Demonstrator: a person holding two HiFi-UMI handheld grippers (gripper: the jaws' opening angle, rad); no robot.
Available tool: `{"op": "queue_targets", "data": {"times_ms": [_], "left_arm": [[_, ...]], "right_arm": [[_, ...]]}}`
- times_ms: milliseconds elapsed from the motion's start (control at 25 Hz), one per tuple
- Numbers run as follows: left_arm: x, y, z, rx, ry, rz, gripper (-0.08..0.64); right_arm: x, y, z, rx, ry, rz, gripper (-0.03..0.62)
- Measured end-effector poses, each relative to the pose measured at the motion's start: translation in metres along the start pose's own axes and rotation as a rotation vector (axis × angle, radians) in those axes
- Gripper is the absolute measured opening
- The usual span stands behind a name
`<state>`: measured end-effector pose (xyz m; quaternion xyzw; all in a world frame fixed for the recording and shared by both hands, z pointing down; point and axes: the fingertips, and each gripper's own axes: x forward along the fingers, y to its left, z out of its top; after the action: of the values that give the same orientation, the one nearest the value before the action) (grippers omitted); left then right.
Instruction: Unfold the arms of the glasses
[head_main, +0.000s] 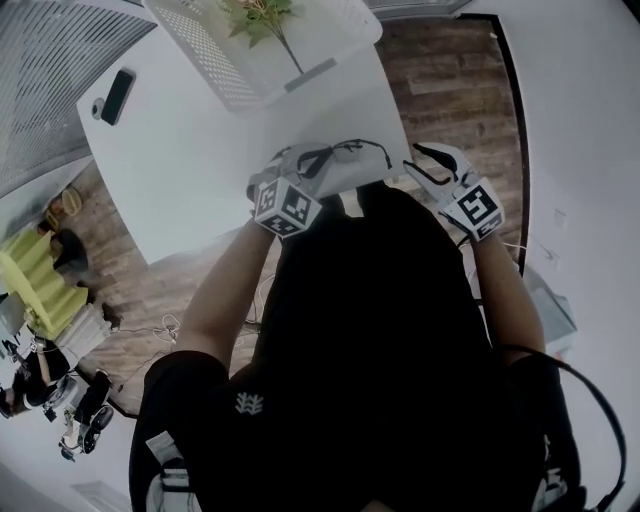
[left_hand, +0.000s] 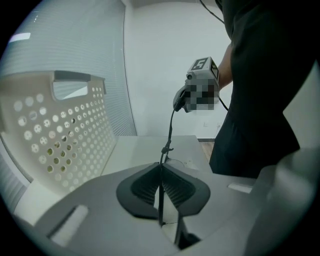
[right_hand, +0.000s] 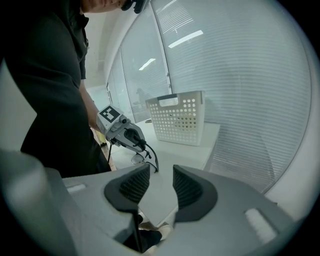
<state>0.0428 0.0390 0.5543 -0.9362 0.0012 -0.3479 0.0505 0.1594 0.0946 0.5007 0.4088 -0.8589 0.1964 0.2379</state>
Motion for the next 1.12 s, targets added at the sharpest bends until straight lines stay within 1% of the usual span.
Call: {"op": "queue_targets", "data": {"times_ms": [120,240,280,320,360,400,440,520,560,640,720,800,920,1120], "left_arm": [[-0.011,0.001,0.004,0.01,-0.022,0.033,0.018],[-0.02,0.002,0.004,0.017,-0.041,0.066,0.018],[-0.024,0.003,0.004,0.017,-0.048,0.076,0.018],[-0.027,0.004,0.004,0.014,-0.056,0.087,0.018],[-0.03,0.005,0.005,0.01,-0.064,0.096,0.018],[-0.034,0.006,0.004,0.006,-0.07,0.105,0.018],[-0.037,0.006,0.004,0.002,-0.074,0.113,0.018],[-0.043,0.008,0.002,-0.002,-0.082,0.128,0.018],[-0.046,0.008,0.002,-0.004,-0.087,0.134,0.018],[-0.051,0.009,0.0,-0.011,-0.095,0.146,0.018],[-0.056,0.01,-0.002,-0.015,-0.1,0.156,0.018],[-0.062,0.011,-0.004,-0.017,-0.105,0.166,0.018],[-0.07,0.012,-0.009,-0.022,-0.11,0.18,0.018],[-0.079,0.006,-0.022,-0.035,-0.103,0.198,0.02]], "right_arm": [[-0.008,-0.006,0.021,-0.049,-0.045,-0.028,0.135],[-0.021,-0.015,0.06,-0.091,-0.12,-0.066,0.135],[-0.025,-0.014,0.076,-0.094,-0.148,-0.064,0.135],[-0.026,-0.01,0.092,-0.094,-0.171,-0.043,0.135],[-0.025,-0.002,0.105,-0.095,-0.18,0.0,0.135],[-0.021,0.009,0.115,-0.104,-0.164,0.059,0.136],[-0.013,0.023,0.12,-0.122,-0.124,0.124,0.135],[0.008,0.052,0.121,-0.178,-0.016,0.23,0.135],[0.02,0.065,0.121,-0.205,0.025,0.266,0.135],[0.041,0.085,0.118,-0.245,0.065,0.314,0.135],[0.056,0.095,0.116,-0.268,0.074,0.331,0.135],[0.063,0.098,0.119,-0.277,0.059,0.324,0.135],[0.066,0.095,0.123,-0.251,0.033,0.309,0.135],[0.062,0.085,0.119,-0.223,0.035,0.281,0.135]]}}
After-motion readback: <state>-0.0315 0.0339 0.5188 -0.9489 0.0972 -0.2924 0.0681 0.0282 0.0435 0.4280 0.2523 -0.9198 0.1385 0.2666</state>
